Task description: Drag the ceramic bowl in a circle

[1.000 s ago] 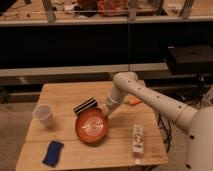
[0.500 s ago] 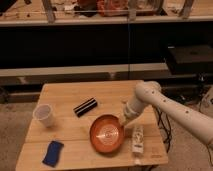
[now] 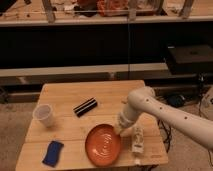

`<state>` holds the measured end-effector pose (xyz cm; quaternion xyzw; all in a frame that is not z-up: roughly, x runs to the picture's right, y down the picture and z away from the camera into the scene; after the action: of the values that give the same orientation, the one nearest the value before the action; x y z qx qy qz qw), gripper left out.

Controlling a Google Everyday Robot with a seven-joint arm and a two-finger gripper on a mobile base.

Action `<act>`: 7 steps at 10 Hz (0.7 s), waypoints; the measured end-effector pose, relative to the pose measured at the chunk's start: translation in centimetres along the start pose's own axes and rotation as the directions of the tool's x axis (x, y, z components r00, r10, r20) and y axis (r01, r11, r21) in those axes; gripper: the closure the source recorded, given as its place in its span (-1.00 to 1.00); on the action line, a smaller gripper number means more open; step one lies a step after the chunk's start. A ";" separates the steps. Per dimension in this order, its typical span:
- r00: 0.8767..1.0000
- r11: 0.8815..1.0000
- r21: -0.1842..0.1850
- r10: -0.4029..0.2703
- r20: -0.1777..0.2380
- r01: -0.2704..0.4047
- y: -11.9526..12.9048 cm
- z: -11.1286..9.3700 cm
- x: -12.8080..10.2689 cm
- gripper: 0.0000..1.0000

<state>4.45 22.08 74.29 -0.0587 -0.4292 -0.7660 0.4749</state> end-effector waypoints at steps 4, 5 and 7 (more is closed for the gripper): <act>0.991 0.992 0.005 -0.129 0.046 0.129 -8.0 3.6 5.0 1.00; 0.987 0.989 0.007 -0.151 0.052 0.151 -9.3 4.2 6.0 1.00; 0.989 0.990 0.004 -0.141 0.054 0.140 -10.6 5.2 8.7 1.00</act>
<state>-10.16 21.81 75.53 -0.0489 -0.4452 -0.7956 0.4080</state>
